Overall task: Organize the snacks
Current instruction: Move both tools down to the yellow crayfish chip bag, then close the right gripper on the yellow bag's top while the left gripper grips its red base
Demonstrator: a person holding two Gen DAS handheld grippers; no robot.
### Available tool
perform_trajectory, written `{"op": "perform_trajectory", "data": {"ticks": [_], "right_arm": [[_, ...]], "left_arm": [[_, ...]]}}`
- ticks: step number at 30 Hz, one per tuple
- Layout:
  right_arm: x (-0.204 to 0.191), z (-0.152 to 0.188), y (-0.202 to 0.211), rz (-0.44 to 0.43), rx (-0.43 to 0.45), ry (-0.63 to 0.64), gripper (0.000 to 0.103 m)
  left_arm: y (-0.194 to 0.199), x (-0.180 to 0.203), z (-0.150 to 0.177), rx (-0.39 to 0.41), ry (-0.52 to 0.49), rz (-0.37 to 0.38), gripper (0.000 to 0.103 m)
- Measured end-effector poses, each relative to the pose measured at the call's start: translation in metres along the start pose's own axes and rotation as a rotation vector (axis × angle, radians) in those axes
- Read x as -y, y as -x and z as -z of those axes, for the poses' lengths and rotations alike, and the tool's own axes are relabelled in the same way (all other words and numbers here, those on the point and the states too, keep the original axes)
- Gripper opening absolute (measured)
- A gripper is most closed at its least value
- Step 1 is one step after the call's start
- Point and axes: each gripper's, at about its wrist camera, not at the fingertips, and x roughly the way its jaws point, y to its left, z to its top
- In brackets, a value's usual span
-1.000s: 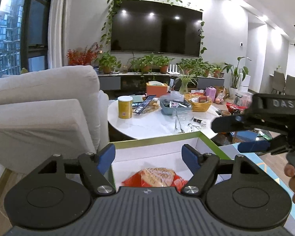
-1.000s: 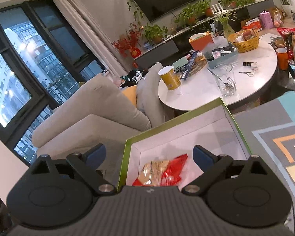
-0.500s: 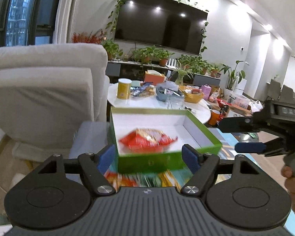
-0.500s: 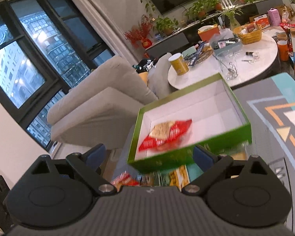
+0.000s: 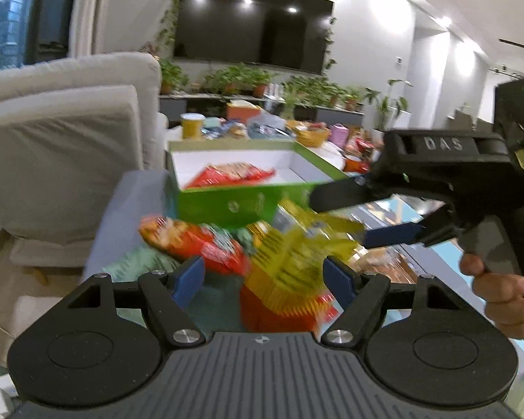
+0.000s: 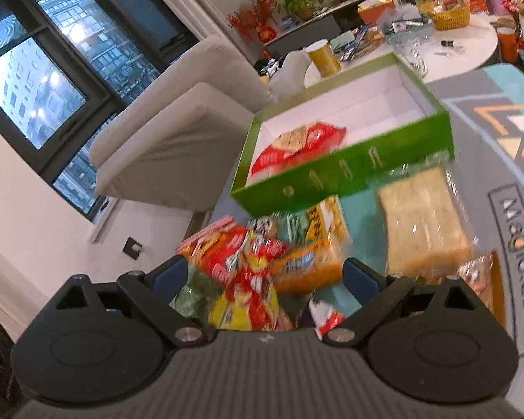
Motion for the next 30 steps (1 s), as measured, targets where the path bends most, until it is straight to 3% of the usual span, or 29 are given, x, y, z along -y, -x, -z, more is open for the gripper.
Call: {"op": "perform_trajectory", "data": {"ticks": [7,20,23,26,30], "right_arm": [[0.001,0.020,-0.002,-0.018,0.009,-0.002,0.076],[0.002,0.026,-0.028,-0.010,-0.033,0.028,0.076],[0.002,0.030,-0.034,0.051,-0.037,0.073,0.067],[0.009,0.034,-0.036,0.030,-0.038,0.047,0.061],[0.016,0.035,-0.033,0.012,-0.029,0.025,0.060]], "left_arm": [[-0.016,0.004,0.018,-0.038,-0.027,0.019,0.072],[-0.052,0.009,0.022,-0.073,-0.028,0.069,0.074],[-0.061,0.006,0.022,-0.099,-0.008,0.071,0.075],[-0.065,0.001,0.023,-0.114,0.026,0.091,0.075],[-0.067,-0.001,0.024,-0.112,0.047,0.106,0.075]]}}
